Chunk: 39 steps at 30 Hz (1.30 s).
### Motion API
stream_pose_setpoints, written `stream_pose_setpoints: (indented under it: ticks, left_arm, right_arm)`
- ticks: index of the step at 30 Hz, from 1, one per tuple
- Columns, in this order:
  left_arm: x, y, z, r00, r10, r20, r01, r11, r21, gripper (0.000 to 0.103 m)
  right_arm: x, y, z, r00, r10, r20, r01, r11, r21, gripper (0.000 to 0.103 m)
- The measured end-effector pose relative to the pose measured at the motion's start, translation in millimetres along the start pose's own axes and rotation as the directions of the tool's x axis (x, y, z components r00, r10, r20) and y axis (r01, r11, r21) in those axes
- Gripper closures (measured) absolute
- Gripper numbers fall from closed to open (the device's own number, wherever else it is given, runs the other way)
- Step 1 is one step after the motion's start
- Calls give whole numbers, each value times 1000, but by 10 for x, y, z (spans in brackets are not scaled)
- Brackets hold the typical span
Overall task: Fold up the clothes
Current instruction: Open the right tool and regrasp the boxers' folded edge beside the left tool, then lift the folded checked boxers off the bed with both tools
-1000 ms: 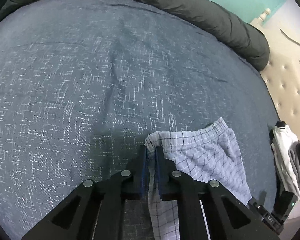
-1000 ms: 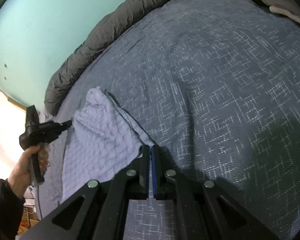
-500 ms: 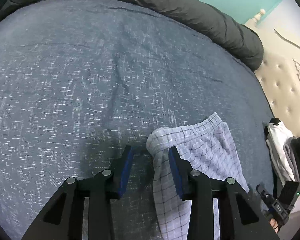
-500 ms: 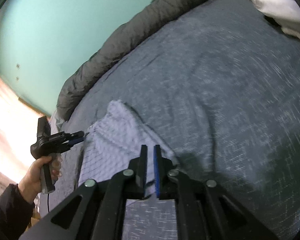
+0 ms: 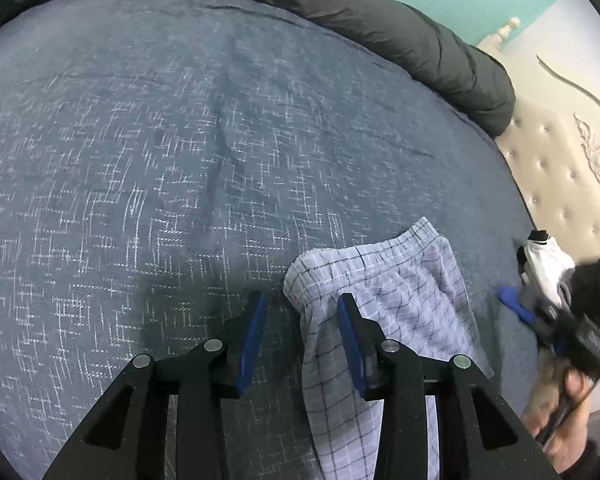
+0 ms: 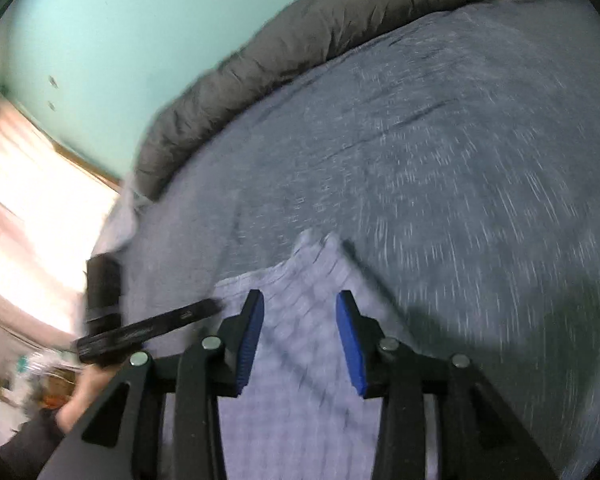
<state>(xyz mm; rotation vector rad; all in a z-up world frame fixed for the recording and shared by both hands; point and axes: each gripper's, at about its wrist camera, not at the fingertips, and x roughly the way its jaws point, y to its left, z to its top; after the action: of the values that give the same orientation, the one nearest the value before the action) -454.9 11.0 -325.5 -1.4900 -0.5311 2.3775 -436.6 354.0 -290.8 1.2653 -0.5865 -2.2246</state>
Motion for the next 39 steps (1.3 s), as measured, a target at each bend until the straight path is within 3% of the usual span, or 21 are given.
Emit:
stream_pose_setpoints:
  ticks: [5, 10, 12, 14, 17, 23, 27, 32, 33, 35, 39]
  left_arm:
    - [-24, 36, 24, 1000, -11, 18, 11, 1000, -7, 63]
    - [7, 112, 15, 1000, -24, 16, 24, 1000, -19, 63]
    - [-3, 138, 14, 999, -28, 18, 29, 999, -20, 63]
    - [-12, 152, 9, 999, -31, 19, 31, 999, -17, 63]
    - [-10, 154, -3, 999, -35, 17, 35, 999, -14, 63]
    - [-5, 135, -17, 999, -49, 21, 49, 999, -17, 61]
    - [18, 119, -21, 999, -45, 17, 45, 999, -14, 60]
    - [30, 111, 1, 998, -58, 20, 58, 998, -23, 59]
    - [22, 117, 1, 998, -63, 22, 64, 998, -27, 58]
    - [19, 142, 5, 996, -82, 25, 83, 996, -45, 54]
    - [43, 238, 16, 991, -130, 41, 134, 985, -109, 53]
  right_arm:
    - [405, 63, 341, 999, -40, -22, 40, 999, 1, 65]
    - [671, 255, 435, 992, -108, -70, 100, 989, -105, 66]
    - [757, 307, 402, 985, -143, -99, 126, 980, -156, 74]
    - [819, 348, 372, 981, -159, -109, 136, 972, -191, 90]
    - [849, 372, 347, 980, -165, -113, 138, 966, -218, 98]
    - [672, 293, 372, 975, -221, -22, 210, 951, -227, 98]
    - [688, 217, 386, 973, -230, -31, 218, 950, -224, 98]
    - [727, 165, 440, 975, -218, -38, 208, 960, -186, 94]
    - [756, 157, 443, 973, -225, -50, 213, 961, -177, 91]
    - [799, 145, 449, 971, -228, -66, 215, 962, -168, 68]
    - [884, 130, 461, 973, -210, -99, 192, 967, -165, 61]
